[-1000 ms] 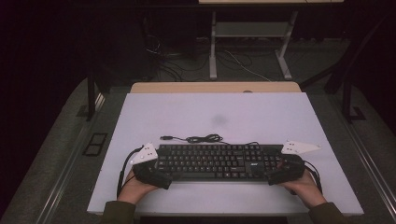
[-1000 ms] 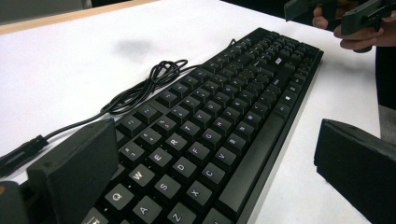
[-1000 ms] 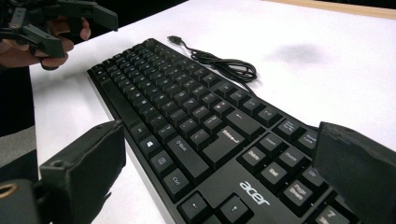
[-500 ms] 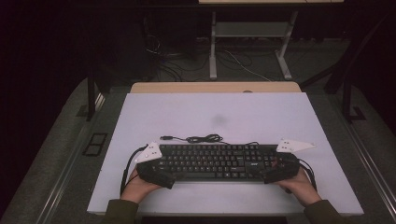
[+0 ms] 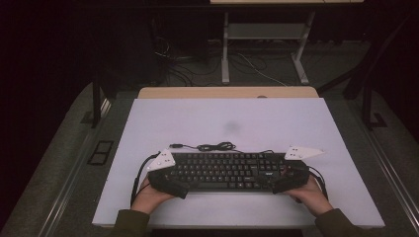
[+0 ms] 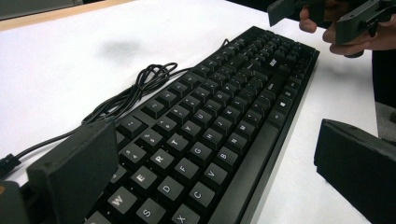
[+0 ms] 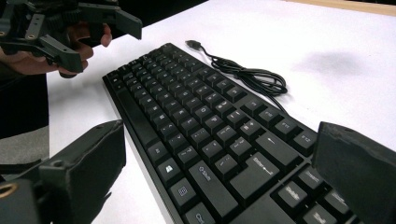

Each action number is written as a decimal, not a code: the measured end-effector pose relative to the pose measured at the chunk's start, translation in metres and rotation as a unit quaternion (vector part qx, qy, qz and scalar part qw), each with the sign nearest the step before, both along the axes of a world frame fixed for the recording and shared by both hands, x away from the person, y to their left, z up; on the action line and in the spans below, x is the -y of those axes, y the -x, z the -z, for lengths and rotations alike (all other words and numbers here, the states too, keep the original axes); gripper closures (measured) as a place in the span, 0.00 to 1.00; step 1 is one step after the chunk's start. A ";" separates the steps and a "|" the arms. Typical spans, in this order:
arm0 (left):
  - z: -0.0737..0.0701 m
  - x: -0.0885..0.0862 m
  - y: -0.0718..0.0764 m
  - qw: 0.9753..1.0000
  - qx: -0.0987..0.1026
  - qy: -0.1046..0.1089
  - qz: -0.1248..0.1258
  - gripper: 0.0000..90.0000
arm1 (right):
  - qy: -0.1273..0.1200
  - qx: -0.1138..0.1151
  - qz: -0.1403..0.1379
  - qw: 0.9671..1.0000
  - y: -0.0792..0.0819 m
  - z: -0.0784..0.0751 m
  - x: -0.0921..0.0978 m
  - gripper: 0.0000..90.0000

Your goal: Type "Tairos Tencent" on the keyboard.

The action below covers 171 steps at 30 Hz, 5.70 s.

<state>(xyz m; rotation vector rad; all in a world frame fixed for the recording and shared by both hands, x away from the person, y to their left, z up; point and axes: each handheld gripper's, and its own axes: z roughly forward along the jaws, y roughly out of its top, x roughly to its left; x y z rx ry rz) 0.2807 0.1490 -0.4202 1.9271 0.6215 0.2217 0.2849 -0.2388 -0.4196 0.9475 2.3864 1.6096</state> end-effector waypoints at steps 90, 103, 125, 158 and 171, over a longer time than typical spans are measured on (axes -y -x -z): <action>0.000 0.031 -0.035 0.999 -0.028 -0.014 -0.013 0.06 | 0.147 -0.044 -0.050 0.987 -0.011 0.019 -0.039 0.99; 0.007 0.036 -0.036 0.997 -0.027 -0.056 -0.041 0.34 | 0.149 -0.042 -0.050 0.987 -0.011 0.018 -0.040 0.99; 0.013 0.034 -0.040 0.994 -0.069 -0.079 -0.040 0.98 | 0.147 -0.043 -0.051 0.987 -0.011 0.019 -0.040 0.99; 0.013 0.035 -0.040 0.994 -0.078 -0.075 -0.030 0.98 | 0.146 -0.044 -0.051 0.987 -0.011 0.019 -0.039 0.99; 0.009 0.023 -0.032 0.996 -0.057 -0.059 -0.021 0.61 | 0.144 -0.045 -0.050 0.987 -0.011 0.019 -0.039 0.99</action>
